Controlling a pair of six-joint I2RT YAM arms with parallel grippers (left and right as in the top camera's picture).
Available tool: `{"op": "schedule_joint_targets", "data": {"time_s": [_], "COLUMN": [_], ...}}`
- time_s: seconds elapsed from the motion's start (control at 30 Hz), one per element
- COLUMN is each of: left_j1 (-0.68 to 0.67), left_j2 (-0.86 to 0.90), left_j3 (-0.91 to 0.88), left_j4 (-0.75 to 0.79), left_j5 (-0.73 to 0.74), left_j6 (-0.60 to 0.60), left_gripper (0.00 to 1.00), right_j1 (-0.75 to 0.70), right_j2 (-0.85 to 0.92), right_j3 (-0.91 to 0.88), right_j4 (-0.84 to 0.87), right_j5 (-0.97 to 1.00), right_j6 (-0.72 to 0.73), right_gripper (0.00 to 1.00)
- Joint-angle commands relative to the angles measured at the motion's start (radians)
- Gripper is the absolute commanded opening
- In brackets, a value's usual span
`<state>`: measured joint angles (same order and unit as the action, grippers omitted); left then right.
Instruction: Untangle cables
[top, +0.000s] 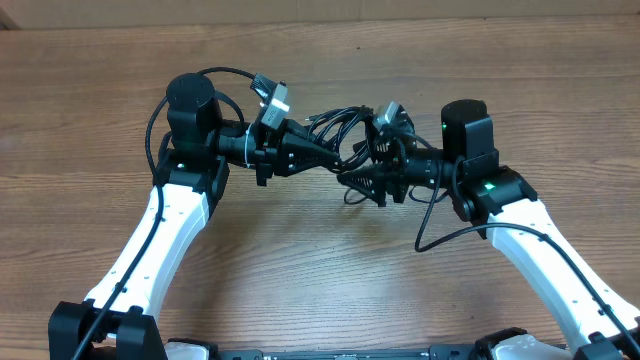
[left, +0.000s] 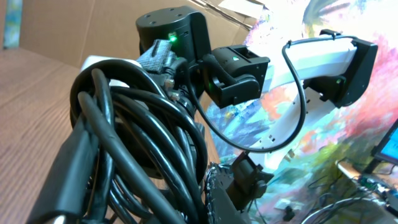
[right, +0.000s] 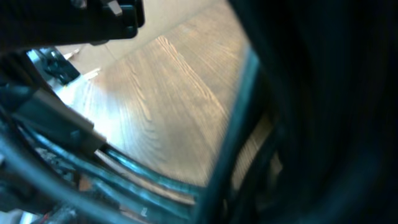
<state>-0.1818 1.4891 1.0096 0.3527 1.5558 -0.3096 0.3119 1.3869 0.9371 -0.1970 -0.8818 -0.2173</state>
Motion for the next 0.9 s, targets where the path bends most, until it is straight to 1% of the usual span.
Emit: {"op": "schedule_joint_targets", "data": {"time_s": [0.0, 0.03, 0.13, 0.17, 0.2, 0.27, 0.33, 0.47, 0.6, 0.67, 0.77, 0.87], "left_j1": [-0.003, -0.001, 0.024, 0.035, 0.047, 0.06, 0.062, 0.062, 0.062, 0.062, 0.062, 0.062], "left_j2": [-0.012, -0.012, -0.012, -0.012, -0.012, -0.011, -0.011, -0.011, -0.004, 0.007, 0.031, 0.06], "left_j3": [0.02, 0.02, 0.02, 0.02, 0.02, 0.02, 0.02, 0.019, 0.019, 0.019, 0.019, 0.019], "left_j4": [0.004, 0.004, 0.043, 0.06, 0.077, 0.078, 0.072, 0.07, 0.046, -0.003, -0.069, -0.094], "left_j5": [0.024, 0.024, 0.024, 0.024, 0.024, 0.024, 0.024, 0.024, 0.023, 0.014, 0.008, 0.008], "left_j6": [-0.061, -0.061, -0.053, -0.053, -0.053, -0.036, -0.026, -0.018, 0.051, 0.106, 0.163, 0.202], "left_gripper": [0.04, 0.04, 0.04, 0.04, 0.04, 0.04, 0.04, 0.04, 0.04, 0.04, 0.04, 0.04], "right_j1": [0.004, 0.004, 0.004, 0.004, 0.004, 0.004, 0.002, 0.0, 0.0, -0.005, -0.023, -0.051], "right_j2": [0.035, 0.039, 0.041, 0.041, 0.04, 0.04, 0.04, 0.035, 0.01, -0.019, -0.046, -0.072], "right_j3": [0.011, 0.011, 0.011, 0.011, 0.011, 0.011, 0.011, 0.012, 0.013, 0.013, 0.013, 0.013], "right_j4": [0.024, 0.015, -0.082, -0.098, -0.122, -0.131, -0.128, -0.135, -0.135, -0.135, -0.134, -0.121], "right_j5": [0.118, 0.134, 0.14, 0.14, 0.133, 0.068, -0.013, -0.109, -0.251, -0.257, -0.258, -0.299], "right_j6": [-0.027, -0.027, -0.027, -0.027, -0.027, -0.027, -0.026, -0.015, -0.013, 0.087, 0.159, 0.252], "right_gripper": [0.41, 0.36, 0.33, 0.28, 0.17, 0.04, 0.04, 0.04, 0.04, 0.04, 0.04, 0.04]}}
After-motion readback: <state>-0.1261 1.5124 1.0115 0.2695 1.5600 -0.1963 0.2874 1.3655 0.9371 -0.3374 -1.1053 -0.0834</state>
